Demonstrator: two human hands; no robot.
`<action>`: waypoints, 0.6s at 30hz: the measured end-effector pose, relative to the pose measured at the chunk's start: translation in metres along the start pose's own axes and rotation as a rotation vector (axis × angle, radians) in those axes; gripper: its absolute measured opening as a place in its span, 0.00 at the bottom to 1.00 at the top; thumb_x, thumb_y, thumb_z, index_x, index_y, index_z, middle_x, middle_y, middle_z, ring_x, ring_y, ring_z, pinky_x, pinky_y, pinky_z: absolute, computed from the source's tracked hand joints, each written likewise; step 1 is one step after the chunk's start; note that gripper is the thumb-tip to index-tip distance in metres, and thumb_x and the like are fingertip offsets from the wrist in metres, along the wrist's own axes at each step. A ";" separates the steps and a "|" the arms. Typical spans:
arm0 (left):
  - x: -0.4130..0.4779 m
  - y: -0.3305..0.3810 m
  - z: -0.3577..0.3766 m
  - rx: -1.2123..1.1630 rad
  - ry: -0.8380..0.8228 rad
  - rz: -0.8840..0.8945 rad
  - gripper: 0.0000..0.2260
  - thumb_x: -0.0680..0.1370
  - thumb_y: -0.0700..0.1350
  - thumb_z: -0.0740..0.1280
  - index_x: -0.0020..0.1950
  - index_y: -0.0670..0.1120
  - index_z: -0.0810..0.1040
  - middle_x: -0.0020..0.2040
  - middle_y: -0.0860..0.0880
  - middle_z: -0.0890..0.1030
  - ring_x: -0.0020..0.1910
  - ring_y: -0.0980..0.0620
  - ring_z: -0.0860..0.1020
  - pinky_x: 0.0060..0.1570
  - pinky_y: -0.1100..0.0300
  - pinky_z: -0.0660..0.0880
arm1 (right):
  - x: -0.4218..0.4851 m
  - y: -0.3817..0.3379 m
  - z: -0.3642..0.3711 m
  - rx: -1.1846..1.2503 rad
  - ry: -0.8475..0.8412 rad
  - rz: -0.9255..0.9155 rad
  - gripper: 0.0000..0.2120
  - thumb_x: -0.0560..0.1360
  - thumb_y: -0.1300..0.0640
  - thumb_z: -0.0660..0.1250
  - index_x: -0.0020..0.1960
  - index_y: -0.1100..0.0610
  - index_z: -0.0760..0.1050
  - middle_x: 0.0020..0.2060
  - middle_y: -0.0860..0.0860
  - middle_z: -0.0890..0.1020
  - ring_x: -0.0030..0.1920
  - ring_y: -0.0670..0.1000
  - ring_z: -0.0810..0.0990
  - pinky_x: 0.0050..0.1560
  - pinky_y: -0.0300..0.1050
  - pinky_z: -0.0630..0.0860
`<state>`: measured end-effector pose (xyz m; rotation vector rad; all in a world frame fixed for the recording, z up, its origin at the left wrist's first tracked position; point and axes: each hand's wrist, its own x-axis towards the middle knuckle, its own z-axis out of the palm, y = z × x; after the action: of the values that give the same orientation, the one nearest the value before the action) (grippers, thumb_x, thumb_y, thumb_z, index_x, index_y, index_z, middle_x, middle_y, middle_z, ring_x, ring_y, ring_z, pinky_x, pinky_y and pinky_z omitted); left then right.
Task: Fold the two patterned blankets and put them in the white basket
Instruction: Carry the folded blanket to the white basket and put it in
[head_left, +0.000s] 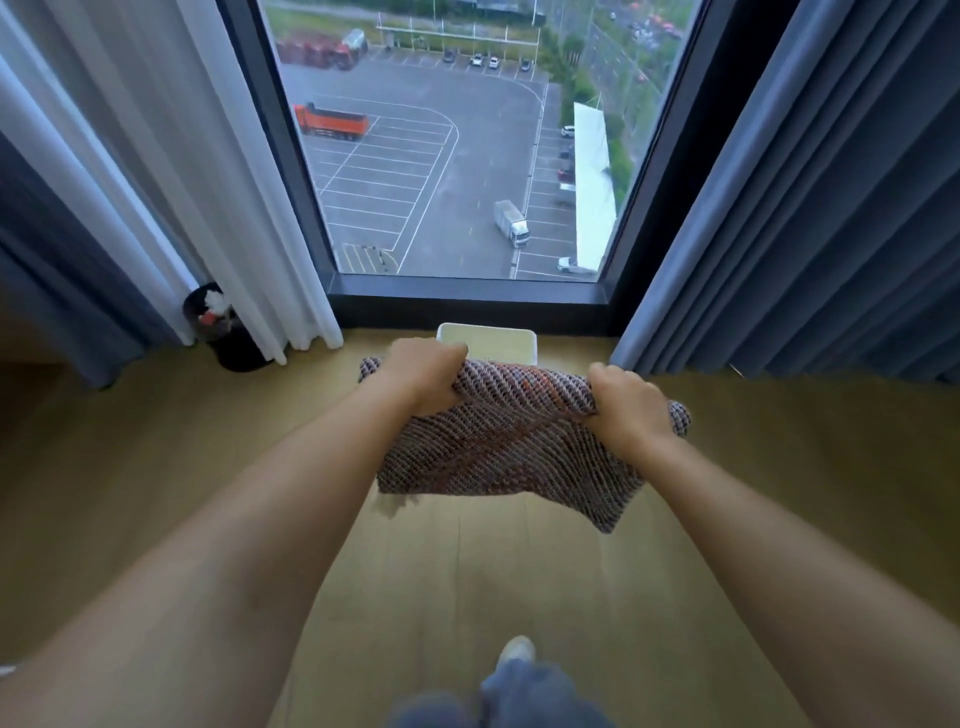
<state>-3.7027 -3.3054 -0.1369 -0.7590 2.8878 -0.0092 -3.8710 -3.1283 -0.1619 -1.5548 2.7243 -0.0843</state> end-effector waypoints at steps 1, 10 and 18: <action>0.022 -0.004 0.000 -0.005 0.007 -0.009 0.20 0.72 0.61 0.66 0.51 0.47 0.70 0.48 0.47 0.80 0.45 0.45 0.78 0.40 0.55 0.74 | 0.024 0.008 0.003 0.001 -0.004 -0.006 0.10 0.74 0.52 0.65 0.45 0.55 0.65 0.46 0.54 0.78 0.47 0.57 0.77 0.39 0.47 0.66; 0.206 -0.072 0.049 -0.117 -0.092 -0.040 0.17 0.73 0.54 0.67 0.57 0.48 0.71 0.53 0.48 0.80 0.52 0.44 0.78 0.43 0.53 0.74 | 0.215 0.042 0.059 0.049 -0.174 -0.043 0.13 0.73 0.51 0.66 0.51 0.57 0.68 0.48 0.55 0.77 0.48 0.57 0.76 0.43 0.50 0.70; 0.415 -0.153 0.108 -0.148 -0.176 -0.008 0.08 0.74 0.45 0.65 0.51 0.47 0.70 0.53 0.46 0.80 0.52 0.43 0.78 0.38 0.56 0.65 | 0.417 0.062 0.141 0.043 -0.310 0.085 0.08 0.73 0.56 0.66 0.48 0.56 0.68 0.46 0.55 0.78 0.46 0.58 0.76 0.39 0.47 0.67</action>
<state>-3.9685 -3.6378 -0.2982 -0.7548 2.7407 0.2593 -4.1325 -3.4616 -0.2957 -1.3135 2.5223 0.0900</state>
